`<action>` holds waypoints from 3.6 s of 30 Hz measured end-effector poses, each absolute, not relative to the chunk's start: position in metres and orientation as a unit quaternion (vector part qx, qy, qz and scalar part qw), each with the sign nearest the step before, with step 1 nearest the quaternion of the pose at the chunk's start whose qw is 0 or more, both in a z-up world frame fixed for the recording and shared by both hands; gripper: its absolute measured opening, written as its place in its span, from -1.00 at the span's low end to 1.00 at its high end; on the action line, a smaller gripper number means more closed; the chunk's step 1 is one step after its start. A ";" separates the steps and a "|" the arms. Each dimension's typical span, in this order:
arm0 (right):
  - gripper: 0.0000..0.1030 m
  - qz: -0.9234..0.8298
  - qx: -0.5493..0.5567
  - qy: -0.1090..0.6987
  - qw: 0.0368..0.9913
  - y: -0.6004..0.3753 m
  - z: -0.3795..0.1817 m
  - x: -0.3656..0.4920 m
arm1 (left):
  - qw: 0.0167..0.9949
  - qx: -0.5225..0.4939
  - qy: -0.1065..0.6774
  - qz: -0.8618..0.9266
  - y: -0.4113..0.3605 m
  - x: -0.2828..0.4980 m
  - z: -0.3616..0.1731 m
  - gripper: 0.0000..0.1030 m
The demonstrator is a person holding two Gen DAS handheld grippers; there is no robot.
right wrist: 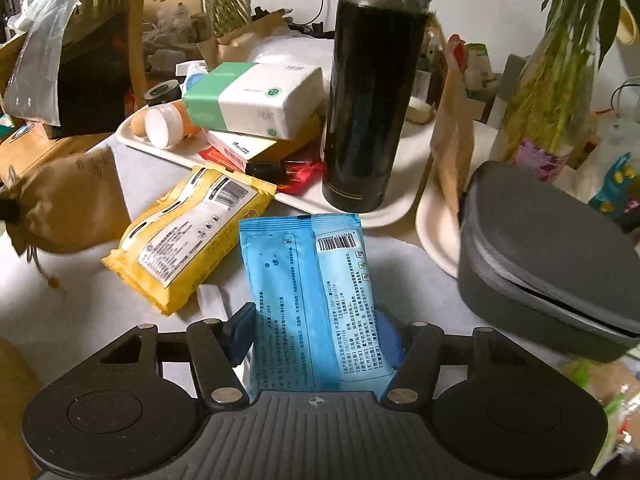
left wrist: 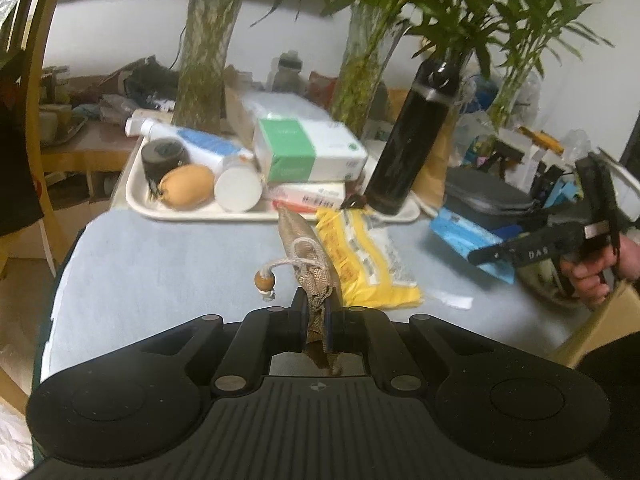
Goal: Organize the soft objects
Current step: 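Carry the pouch into the box with the left tool while the right tool carries the blue packet, then open the left tool to drop the pouch while the right tool releases the blue packet into the box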
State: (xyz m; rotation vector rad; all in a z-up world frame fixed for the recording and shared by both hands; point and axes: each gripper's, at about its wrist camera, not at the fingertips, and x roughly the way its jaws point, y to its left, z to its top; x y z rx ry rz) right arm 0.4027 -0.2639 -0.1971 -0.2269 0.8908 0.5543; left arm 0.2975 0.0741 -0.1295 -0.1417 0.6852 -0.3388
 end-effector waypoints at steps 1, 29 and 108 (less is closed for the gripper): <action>0.25 0.262 -0.104 0.425 0.860 -0.267 -0.193 0.399 | 0.926 -0.068 0.331 -0.168 0.074 0.296 -0.124 -0.84; 0.25 0.244 -0.066 0.346 0.904 -0.303 -0.058 0.260 | 0.937 0.034 0.260 -0.230 0.025 0.194 0.021 -0.84; 1.00 0.214 0.051 0.412 0.884 -0.304 -0.053 0.138 | 0.931 0.051 0.320 -0.169 0.008 0.079 -0.010 0.22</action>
